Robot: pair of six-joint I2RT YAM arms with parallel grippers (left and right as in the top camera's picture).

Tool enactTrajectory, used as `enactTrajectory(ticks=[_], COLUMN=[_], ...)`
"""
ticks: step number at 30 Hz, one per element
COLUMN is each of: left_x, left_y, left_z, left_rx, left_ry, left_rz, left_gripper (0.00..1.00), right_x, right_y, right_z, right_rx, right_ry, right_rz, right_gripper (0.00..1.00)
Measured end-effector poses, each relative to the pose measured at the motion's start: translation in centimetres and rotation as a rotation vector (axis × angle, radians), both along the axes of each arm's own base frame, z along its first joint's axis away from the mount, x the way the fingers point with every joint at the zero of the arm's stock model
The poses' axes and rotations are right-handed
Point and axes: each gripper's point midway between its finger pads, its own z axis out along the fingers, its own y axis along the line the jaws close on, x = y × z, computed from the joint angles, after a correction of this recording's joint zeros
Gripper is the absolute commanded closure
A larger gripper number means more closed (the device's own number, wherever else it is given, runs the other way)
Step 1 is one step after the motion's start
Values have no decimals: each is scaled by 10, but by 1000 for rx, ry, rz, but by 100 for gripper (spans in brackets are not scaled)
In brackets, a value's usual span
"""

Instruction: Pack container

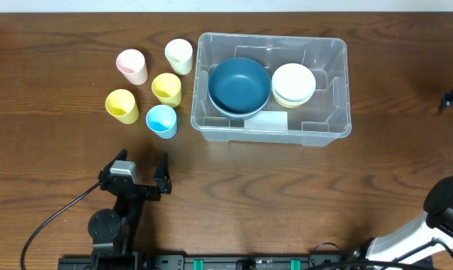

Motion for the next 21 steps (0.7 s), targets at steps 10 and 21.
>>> enactTrajectory(ticks=[10,21], left_x=[0,0], left_y=[0,0], left_z=[0,0], left_rx=[0,0], left_ry=[0,0], left_rz=[0,0], left_gripper=[2,2], right_x=[-25,-25], right_y=[12,12], right_z=[-51,-53], right_rx=[96,99], right_ry=[129,129], right_rz=[-29,-31], right_gripper=[1,1])
